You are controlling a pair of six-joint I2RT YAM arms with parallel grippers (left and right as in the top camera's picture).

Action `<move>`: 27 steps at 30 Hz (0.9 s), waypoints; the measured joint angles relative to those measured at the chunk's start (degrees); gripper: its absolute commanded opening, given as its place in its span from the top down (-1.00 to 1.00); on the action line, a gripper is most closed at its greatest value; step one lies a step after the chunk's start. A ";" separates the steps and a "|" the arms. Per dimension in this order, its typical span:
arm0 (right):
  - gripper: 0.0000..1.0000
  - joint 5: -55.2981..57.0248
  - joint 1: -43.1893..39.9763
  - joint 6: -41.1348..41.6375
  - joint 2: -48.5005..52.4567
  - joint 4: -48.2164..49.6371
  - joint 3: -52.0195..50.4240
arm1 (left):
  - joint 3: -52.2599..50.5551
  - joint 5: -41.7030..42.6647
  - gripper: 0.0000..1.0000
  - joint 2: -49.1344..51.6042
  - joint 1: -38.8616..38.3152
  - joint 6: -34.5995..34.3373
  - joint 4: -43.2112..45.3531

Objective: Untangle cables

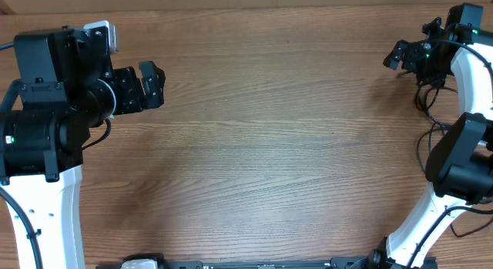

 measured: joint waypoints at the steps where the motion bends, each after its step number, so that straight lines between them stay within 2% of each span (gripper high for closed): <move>1: -1.00 -0.02 -0.02 0.02 0.00 -0.04 0.00 | 0.00 -0.02 -0.99 0.00 0.00 0.00 0.00; 9: -1.00 0.02 0.00 0.02 0.00 -0.07 0.00 | -6.51 -1.36 -0.99 -0.92 0.00 0.15 0.63; 12: -1.00 0.09 0.00 0.02 0.00 -0.02 0.00 | -13.51 -2.36 -0.99 -1.86 0.00 0.20 3.26; 16: -1.00 0.31 0.00 0.00 0.00 -0.07 0.00 | -26.40 -2.71 -0.99 -4.46 0.00 0.11 11.85; 18: -1.00 0.35 0.00 0.02 0.00 -0.07 0.00 | -34.29 -2.38 -0.99 -6.78 0.00 0.02 20.20; 22: -1.00 0.37 0.00 0.04 0.00 -0.04 0.00 | -54.49 0.98 -0.99 -13.42 0.00 -0.07 42.51; 23: -1.00 0.37 -0.02 0.04 0.00 -0.09 0.00 | -55.47 1.25 -0.99 -13.73 0.00 -0.07 43.10; 24: -1.00 0.42 0.00 0.00 0.00 0.00 0.00 | -60.78 2.25 -0.99 -15.32 0.00 -0.07 54.34; 25: -1.00 0.39 0.00 0.00 0.00 0.02 0.00 | -64.81 3.13 -0.99 -16.74 0.00 -0.07 61.29; 27: -1.00 0.42 0.00 0.02 0.00 -0.04 0.00 | -72.98 4.61 -0.99 -20.39 0.00 -0.11 70.77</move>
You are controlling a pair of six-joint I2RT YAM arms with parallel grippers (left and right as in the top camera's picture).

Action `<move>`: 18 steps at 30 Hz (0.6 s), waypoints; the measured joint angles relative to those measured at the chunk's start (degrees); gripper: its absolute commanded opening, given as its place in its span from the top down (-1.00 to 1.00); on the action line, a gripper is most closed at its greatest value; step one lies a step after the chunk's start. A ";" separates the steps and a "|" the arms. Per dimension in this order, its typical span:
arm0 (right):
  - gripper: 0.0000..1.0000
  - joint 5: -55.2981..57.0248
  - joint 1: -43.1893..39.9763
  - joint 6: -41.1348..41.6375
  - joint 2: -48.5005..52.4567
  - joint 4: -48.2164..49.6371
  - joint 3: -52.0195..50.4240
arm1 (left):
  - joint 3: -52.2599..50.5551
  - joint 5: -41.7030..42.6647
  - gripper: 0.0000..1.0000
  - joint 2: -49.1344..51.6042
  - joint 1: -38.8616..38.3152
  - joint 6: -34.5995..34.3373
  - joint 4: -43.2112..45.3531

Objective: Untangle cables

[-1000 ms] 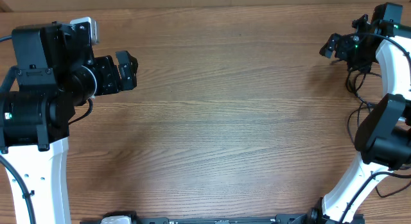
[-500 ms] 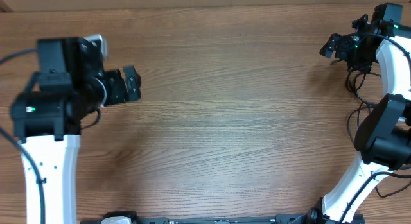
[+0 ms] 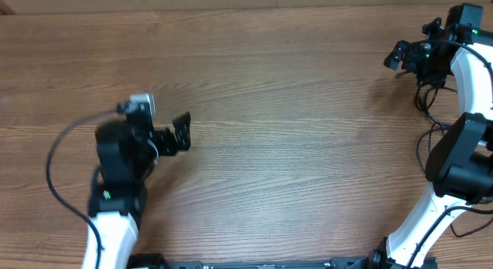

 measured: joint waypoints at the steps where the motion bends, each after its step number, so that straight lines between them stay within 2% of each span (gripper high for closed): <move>1: -1.00 -0.04 0.00 -0.02 0.00 0.02 0.00 | -3.43 0.55 -0.99 -1.60 0.00 -0.04 3.34; 3: -1.00 -0.02 0.00 0.00 0.00 -0.04 0.00 | -10.05 1.36 -0.99 -4.09 0.00 -0.15 10.93; 10: -1.00 -0.04 0.00 0.00 0.00 0.02 0.00 | -27.02 2.16 -0.99 -12.70 0.00 -0.42 28.22; 15: -1.00 -0.04 0.00 0.00 0.00 -0.04 0.00 | -29.90 -0.28 -0.99 -17.97 0.00 -1.49 24.92; 18: -1.00 -0.04 0.00 0.02 0.00 -0.07 0.00 | -29.90 -3.10 -0.99 -21.84 0.00 -1.68 19.71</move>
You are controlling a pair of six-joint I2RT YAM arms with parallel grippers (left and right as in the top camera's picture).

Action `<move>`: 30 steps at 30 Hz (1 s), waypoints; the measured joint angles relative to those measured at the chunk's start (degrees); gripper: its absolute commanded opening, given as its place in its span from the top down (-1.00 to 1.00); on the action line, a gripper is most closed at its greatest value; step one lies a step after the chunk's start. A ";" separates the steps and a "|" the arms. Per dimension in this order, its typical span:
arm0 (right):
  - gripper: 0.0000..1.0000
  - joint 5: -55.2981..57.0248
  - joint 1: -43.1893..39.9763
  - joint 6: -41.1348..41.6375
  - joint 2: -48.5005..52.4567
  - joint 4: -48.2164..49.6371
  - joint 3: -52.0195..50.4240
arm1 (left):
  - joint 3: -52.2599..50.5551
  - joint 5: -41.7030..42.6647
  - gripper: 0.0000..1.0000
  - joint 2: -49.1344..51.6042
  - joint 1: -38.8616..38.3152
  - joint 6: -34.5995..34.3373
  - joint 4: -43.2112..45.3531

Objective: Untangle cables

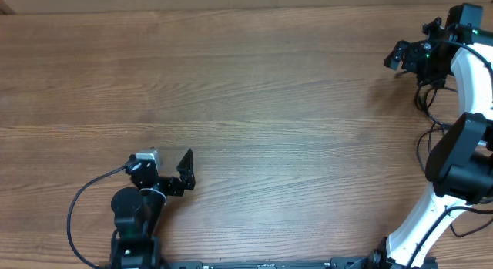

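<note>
No loose cables show on the wooden table (269,130) in the overhead view; the only wires visible are the arms' own leads. My left gripper (185,170) sits low near the front edge at the left. Its two dark fingers are spread, point right, and hold nothing. My right gripper (396,56) hovers at the far right back of the table, pointing left. It is too small and dark to read its jaws, and nothing shows in it.
The left arm's base and its looping black lead (77,215) lie at the front left. The right arm's white links (462,146) and dangling wires (425,107) take up the right edge. A black rail (262,264) runs along the front edge.
The left arm has drawn back toward the front edge. Its gripper went from about mid-depth at the left to near the front. The right arm has not moved.
At first the left arm stood tall at the back left with its gripper open over the table. Later it was folded lower, gripper at mid-depth. Now it is tucked near the front edge. The right arm stayed at the back right throughout.
</note>
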 measured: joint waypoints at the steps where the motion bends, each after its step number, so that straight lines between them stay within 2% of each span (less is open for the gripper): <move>1: -1.00 0.00 0.00 -0.02 0.00 0.09 0.00 | -0.02 -1.70 -0.99 -2.73 0.00 -0.02 -3.87; 7: -1.00 0.00 0.00 -0.02 0.00 0.15 0.00 | -0.04 -7.56 -0.99 -16.20 0.00 -0.15 -21.68; 11: -1.00 -0.02 0.00 -0.02 0.00 0.02 0.00 | -0.02 -9.44 -0.99 -24.22 0.00 1.60 -22.01; 17: -1.00 -0.02 0.00 -0.04 0.00 0.07 0.00 | -0.02 -10.69 -0.99 -32.11 0.00 7.91 -22.21; 30: -1.00 -0.02 0.00 -0.04 0.00 0.04 0.00 | -0.02 -12.20 -0.99 -33.77 -1.62 13.44 -22.38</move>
